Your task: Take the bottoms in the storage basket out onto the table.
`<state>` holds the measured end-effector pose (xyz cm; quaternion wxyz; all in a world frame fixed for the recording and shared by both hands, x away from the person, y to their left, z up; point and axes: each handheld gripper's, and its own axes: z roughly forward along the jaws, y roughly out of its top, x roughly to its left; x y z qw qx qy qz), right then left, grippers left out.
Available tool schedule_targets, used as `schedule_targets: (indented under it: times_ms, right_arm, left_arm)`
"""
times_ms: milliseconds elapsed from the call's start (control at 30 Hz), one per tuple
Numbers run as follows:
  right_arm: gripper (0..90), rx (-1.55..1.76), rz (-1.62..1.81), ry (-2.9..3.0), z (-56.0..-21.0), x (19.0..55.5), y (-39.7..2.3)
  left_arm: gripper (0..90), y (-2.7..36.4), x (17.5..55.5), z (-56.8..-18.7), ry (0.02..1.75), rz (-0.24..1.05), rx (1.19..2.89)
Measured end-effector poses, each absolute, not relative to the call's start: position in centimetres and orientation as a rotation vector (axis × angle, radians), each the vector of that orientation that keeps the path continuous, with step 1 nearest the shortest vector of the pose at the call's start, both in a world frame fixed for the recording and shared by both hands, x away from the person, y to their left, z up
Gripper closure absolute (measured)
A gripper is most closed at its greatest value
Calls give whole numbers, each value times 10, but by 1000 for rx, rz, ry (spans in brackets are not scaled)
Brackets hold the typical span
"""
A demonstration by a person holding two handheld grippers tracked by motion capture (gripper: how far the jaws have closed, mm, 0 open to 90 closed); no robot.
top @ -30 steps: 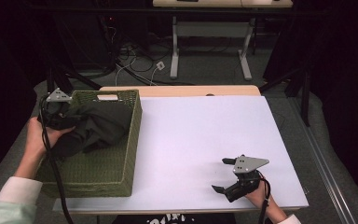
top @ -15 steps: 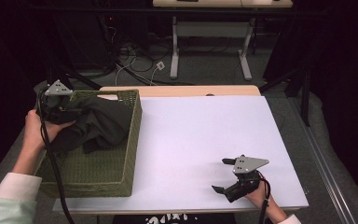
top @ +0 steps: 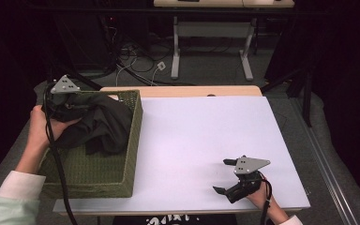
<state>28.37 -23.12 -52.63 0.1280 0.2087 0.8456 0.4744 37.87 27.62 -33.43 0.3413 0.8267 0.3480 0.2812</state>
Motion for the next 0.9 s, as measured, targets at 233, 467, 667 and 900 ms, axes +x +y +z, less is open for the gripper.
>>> schedule_targets:
  times_ms: [233, 467, 667, 900]
  right_arm:
    - [5, 605, 1379, 2461, -526, 284, -231]
    - [5, 605, 1380, 2458, -526, 283, -231]
    - [5, 605, 1382, 2455, -526, 284, -231]
    - [5, 606, 1382, 2455, -526, 284, -231]
  left_arm:
    - [717, 264, 378, -324, 852, 735, 2172]
    - [717, 252, 380, -321, 804, 707, 2179]
    - [718, 246, 382, -316, 756, 677, 2179]
    - [722, 237, 380, -309, 655, 634, 2194]
